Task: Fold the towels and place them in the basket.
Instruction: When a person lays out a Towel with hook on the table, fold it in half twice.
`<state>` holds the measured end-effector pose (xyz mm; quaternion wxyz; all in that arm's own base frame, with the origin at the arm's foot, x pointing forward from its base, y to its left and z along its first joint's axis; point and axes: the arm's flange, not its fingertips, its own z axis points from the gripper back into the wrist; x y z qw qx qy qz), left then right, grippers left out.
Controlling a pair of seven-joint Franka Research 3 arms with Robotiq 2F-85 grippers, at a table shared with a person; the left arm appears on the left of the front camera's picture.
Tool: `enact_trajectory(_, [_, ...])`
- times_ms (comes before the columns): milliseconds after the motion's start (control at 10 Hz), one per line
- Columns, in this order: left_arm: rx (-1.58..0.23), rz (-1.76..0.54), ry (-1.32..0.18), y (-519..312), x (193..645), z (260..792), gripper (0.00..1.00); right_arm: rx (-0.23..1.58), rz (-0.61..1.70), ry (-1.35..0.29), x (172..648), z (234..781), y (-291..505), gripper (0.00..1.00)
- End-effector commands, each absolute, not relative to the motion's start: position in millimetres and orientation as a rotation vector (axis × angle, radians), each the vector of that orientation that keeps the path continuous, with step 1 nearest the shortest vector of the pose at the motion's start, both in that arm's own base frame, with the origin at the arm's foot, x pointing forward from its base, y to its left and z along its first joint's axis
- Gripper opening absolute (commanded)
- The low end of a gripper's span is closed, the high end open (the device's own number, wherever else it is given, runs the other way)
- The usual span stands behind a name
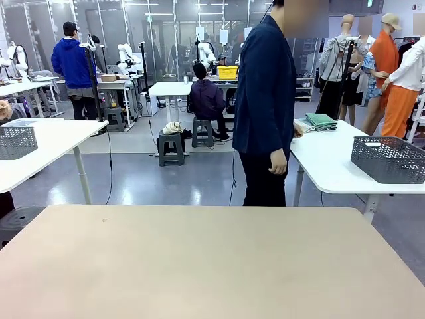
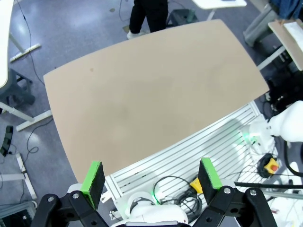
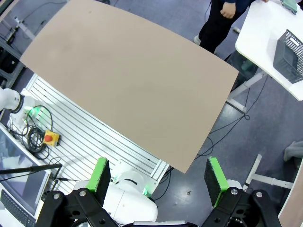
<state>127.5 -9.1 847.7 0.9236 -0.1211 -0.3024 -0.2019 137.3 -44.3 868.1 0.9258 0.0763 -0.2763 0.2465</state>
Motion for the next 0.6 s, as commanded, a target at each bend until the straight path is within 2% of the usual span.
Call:
enact_trajectory(0, [-0.212,-0.396,-0.562,-9.3,122.3,854.1,1.0,0.156,0.509,-0.57,135.7,868.5,-44.2,1.0])
enact_trajectory(500, [-0.179,-0.372,-0.479,-12.0,124.9,850.9,1.0,0.156,0.509,-0.57,135.7,868.5,-44.2,1.0])
